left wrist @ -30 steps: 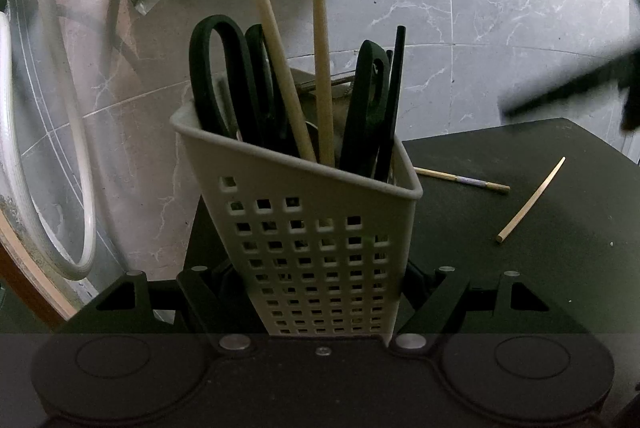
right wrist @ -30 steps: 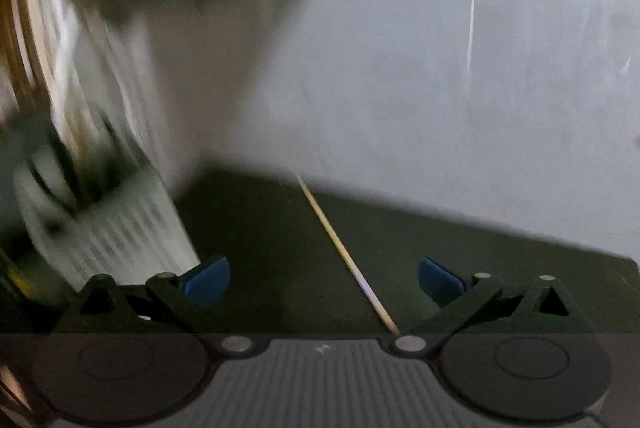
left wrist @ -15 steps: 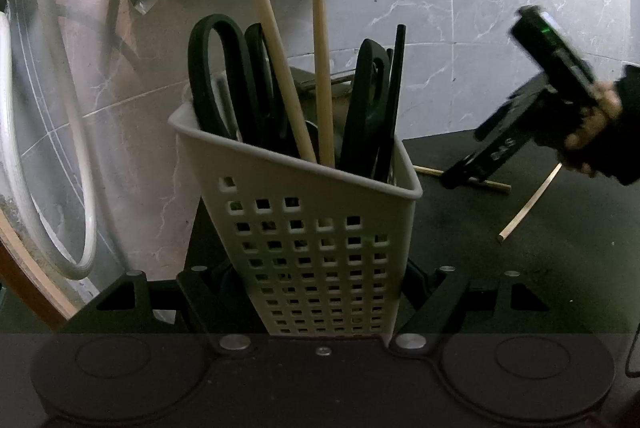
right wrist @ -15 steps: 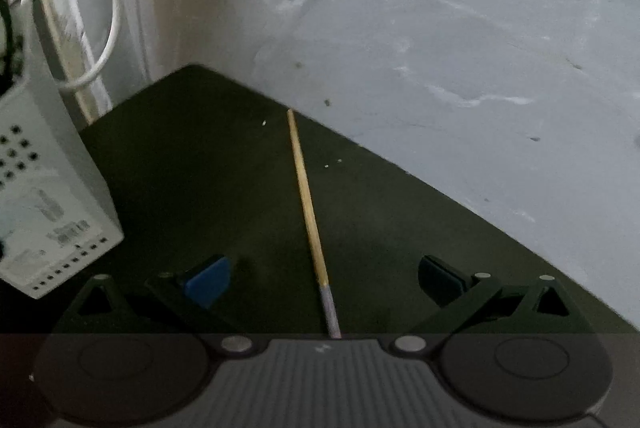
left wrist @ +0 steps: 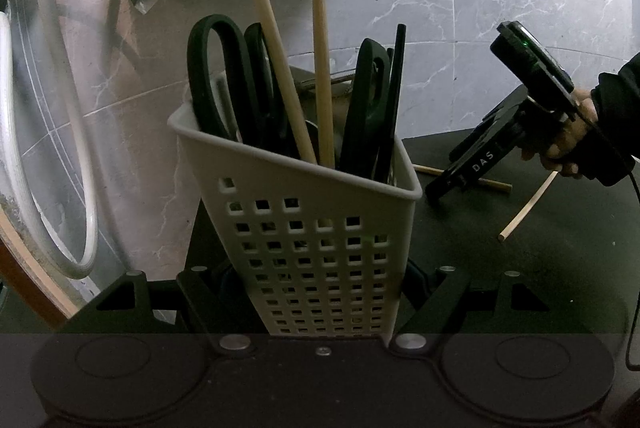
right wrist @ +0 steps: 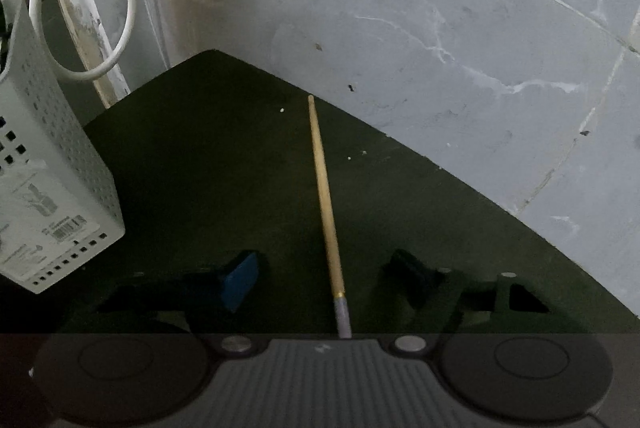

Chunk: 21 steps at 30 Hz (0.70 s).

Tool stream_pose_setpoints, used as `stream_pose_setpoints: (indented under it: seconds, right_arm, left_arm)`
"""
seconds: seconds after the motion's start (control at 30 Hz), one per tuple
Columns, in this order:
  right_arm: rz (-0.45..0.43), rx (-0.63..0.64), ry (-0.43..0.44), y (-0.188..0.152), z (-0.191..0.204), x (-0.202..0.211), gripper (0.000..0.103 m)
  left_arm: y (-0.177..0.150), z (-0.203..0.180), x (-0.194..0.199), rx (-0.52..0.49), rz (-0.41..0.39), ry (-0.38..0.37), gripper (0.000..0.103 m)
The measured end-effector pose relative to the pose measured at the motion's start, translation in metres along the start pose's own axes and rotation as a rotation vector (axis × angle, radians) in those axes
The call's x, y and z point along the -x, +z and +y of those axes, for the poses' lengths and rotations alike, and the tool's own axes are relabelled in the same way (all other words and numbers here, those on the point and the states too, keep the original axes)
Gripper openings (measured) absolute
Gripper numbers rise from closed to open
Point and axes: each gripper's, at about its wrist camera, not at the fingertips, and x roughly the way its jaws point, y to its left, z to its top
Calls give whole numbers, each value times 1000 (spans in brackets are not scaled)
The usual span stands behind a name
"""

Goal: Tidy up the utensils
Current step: 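Move the right tool down to the purple-banded wooden chopstick, then grasp the purple-banded chopstick with the right tool and lift it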

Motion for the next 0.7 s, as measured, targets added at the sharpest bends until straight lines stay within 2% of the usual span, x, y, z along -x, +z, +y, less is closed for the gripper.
stream_pose_setpoints:
  seconds: [0.03,0.2,0.43,0.7]
  right_arm:
    - [-2,-4,0,0,-2,1,67]
    - [-17,-44,-26,-2,-17,5,24]
    - [13,-1,-43,-13,-30,15,12]
    - [66,108,-91,-31,-41,32,8]
  left_arm:
    - [0,0,0,-1,0,0,79]
    - [0,0,0,0,0,0,79]
    - [0,0,0,-1,0,0,79]
    - [0,0,0,-1,0,1,79]
